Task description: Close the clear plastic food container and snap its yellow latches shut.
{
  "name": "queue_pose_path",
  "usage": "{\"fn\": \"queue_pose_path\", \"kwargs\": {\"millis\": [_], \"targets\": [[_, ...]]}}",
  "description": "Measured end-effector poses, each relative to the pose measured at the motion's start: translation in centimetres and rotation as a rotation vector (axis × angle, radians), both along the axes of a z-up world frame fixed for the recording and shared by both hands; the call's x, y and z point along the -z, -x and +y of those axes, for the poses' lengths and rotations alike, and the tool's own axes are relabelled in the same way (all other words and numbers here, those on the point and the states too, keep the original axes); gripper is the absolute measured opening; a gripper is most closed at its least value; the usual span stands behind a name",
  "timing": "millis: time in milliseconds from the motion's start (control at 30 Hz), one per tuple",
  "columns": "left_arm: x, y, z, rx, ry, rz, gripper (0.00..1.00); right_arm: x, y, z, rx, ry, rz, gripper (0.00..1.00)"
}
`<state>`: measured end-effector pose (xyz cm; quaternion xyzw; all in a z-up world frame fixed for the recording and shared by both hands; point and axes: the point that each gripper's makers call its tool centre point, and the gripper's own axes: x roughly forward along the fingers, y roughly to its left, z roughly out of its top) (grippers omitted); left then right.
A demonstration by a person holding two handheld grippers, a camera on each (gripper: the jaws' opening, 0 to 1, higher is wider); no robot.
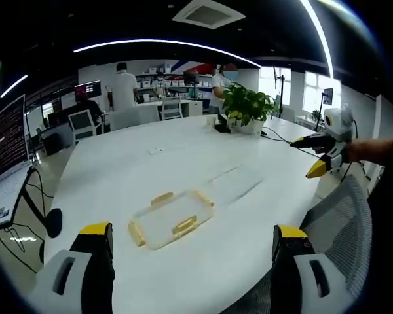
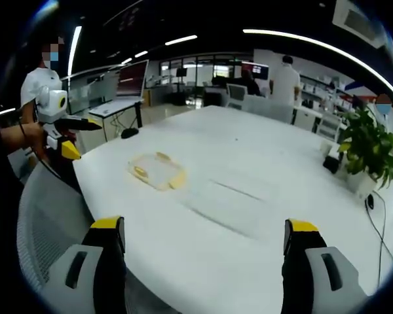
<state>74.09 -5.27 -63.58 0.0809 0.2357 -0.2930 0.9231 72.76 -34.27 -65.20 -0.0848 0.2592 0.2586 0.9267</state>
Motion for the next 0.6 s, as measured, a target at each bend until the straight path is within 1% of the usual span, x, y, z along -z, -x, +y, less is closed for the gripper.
{"fn": "queue_pose_path", "kwargs": {"millis": [600], "targets": [[0.15,-0.01,-0.04,0.0,-0.004,0.001,0.99,0.1,-0.09,-0.05,-0.003,0.007,0.002,0.99]]}}
